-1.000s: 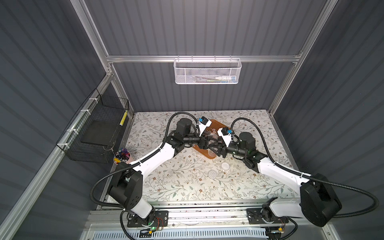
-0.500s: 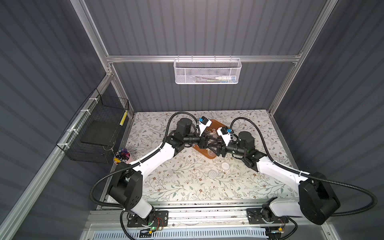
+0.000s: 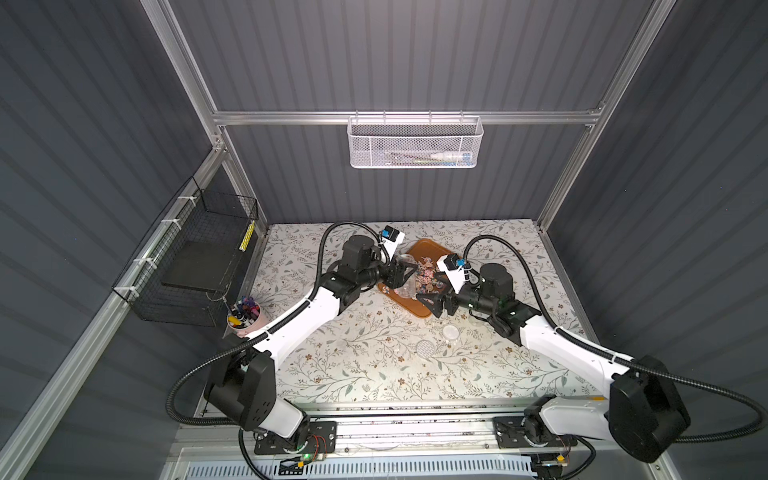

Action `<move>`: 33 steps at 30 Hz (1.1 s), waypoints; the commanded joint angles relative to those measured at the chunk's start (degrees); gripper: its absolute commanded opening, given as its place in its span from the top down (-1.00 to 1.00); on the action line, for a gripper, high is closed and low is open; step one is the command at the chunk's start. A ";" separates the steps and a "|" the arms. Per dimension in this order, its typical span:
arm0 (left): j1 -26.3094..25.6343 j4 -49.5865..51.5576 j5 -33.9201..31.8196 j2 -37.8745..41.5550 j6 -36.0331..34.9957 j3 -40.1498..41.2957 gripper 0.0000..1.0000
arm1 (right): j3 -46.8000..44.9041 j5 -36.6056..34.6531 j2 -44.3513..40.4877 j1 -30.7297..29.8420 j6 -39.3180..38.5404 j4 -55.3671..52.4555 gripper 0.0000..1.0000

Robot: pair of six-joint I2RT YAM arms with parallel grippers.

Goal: Pour the candies out of the jar
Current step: Place the jar at the center of the board.

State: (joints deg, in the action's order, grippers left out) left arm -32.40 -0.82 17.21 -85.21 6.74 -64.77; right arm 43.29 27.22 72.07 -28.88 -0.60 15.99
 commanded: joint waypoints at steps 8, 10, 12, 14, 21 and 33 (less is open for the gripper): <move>-1.49 -10.48 -18.43 8.00 0.11 20.59 0.78 | -1.63 -4.83 -1.73 0.94 0.84 1.42 -0.98; -2.17 -14.36 -21.42 9.07 -0.30 24.03 0.77 | -1.41 -4.52 -1.13 0.97 1.88 2.19 -0.98; -2.56 -16.80 -23.55 9.44 -0.28 26.62 0.77 | -1.05 -3.90 -0.47 0.97 2.74 2.29 -0.98; -2.71 -19.73 -24.93 9.99 0.54 29.61 0.77 | -1.26 -3.73 -0.09 0.99 3.38 3.01 -0.98; -3.01 -27.11 -26.92 9.57 2.98 35.64 0.73 | -3.02 -5.98 -0.96 1.04 3.77 5.10 -0.98; -3.43 -37.69 -28.73 8.85 3.75 41.58 0.53 | -2.64 -6.48 -1.86 1.07 3.92 5.22 -0.98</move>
State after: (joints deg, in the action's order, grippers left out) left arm -35.57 -34.41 -10.39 -76.73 9.69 -24.40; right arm 40.77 21.17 70.87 -28.01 2.63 19.88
